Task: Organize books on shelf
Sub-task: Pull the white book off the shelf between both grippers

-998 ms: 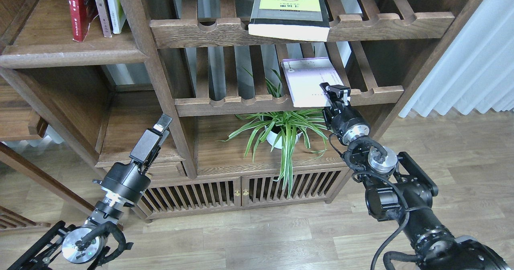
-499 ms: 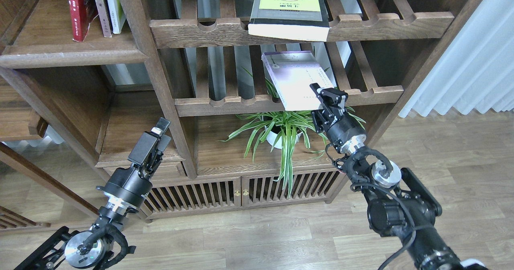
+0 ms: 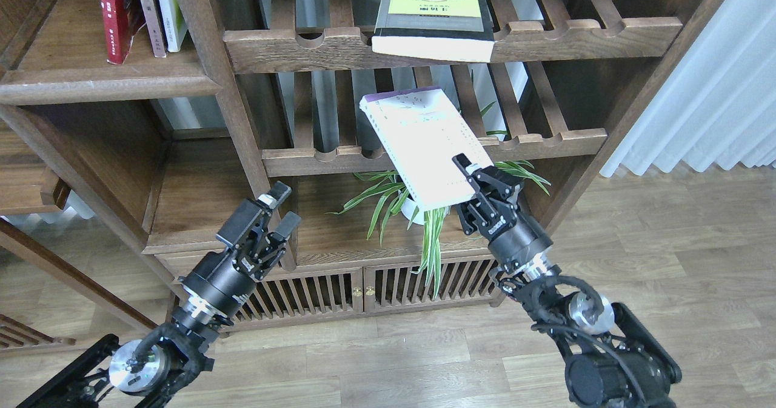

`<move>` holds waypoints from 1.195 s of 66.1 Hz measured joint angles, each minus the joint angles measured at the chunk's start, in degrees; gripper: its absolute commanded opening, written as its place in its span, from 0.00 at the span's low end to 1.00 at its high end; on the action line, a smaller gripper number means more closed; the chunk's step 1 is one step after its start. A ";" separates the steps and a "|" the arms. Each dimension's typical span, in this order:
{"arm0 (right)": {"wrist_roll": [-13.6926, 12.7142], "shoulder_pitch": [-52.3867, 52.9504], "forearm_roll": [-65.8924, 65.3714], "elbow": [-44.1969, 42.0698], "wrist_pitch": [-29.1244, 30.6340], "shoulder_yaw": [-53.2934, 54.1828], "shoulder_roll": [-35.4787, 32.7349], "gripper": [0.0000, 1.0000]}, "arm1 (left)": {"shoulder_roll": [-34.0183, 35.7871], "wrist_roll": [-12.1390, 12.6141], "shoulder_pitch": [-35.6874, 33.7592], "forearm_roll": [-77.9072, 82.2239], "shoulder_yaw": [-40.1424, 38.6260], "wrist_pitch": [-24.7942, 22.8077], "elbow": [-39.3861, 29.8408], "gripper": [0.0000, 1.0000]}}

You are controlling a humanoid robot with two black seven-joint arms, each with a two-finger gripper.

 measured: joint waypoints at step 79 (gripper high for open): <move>-0.01 -3.96 -7.30 1.49 5.98 -7.71 1.06 0.16 | 4.66 6.80 -4.45 -0.65 7.74 0.00 -0.13 1.00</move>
